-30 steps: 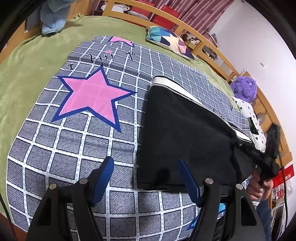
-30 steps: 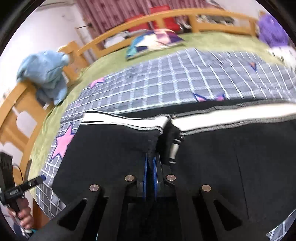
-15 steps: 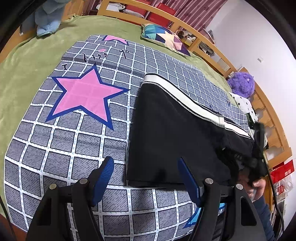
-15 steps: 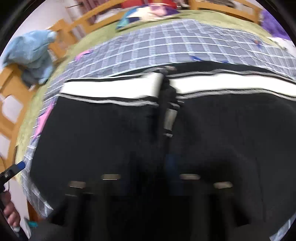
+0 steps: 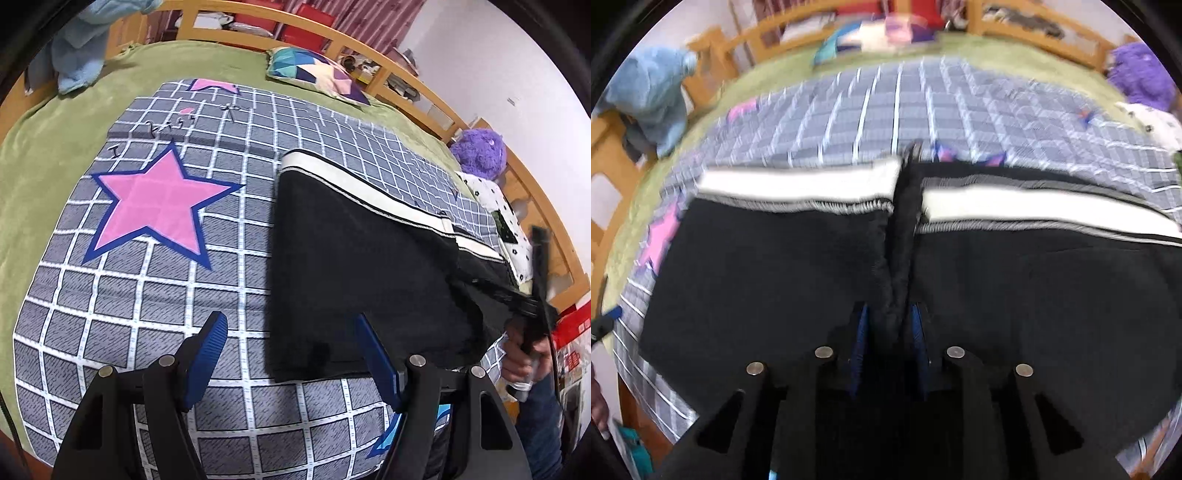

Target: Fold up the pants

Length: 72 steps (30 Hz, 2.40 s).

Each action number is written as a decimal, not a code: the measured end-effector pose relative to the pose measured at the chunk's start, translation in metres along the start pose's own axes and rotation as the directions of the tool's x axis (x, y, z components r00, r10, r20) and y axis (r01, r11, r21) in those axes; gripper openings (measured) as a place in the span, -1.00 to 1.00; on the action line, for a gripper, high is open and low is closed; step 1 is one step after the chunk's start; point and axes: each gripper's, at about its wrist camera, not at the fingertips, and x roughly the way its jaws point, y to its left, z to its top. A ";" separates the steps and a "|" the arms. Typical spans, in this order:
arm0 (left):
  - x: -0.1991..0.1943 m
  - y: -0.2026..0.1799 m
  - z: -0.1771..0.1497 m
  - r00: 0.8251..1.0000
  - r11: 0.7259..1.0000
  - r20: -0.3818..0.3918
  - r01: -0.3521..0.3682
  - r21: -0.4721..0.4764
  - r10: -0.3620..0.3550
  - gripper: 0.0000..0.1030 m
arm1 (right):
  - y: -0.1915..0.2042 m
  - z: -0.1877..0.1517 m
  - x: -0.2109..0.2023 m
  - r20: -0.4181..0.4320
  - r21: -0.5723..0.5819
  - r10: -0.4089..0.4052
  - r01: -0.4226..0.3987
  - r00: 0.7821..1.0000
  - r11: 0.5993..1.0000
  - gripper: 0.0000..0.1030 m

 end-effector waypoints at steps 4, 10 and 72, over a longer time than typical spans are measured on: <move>0.018 -0.010 -0.004 0.999 0.999 -0.025 -0.024 0.022 0.025 0.36 | 0.013 -0.023 -0.025 0.022 -0.062 0.026 -0.025 0.999 0.998 -0.32; 0.053 -0.020 -0.019 0.988 0.996 -0.132 -0.075 0.049 0.081 0.33 | 0.012 -0.049 -0.006 -0.080 -0.140 -0.037 0.026 0.996 0.990 -0.28; -0.035 0.062 0.137 0.957 0.971 0.173 0.237 -0.015 -0.231 -0.81 | -0.112 0.021 -0.161 0.523 0.323 -0.004 -0.194 0.852 0.926 -0.79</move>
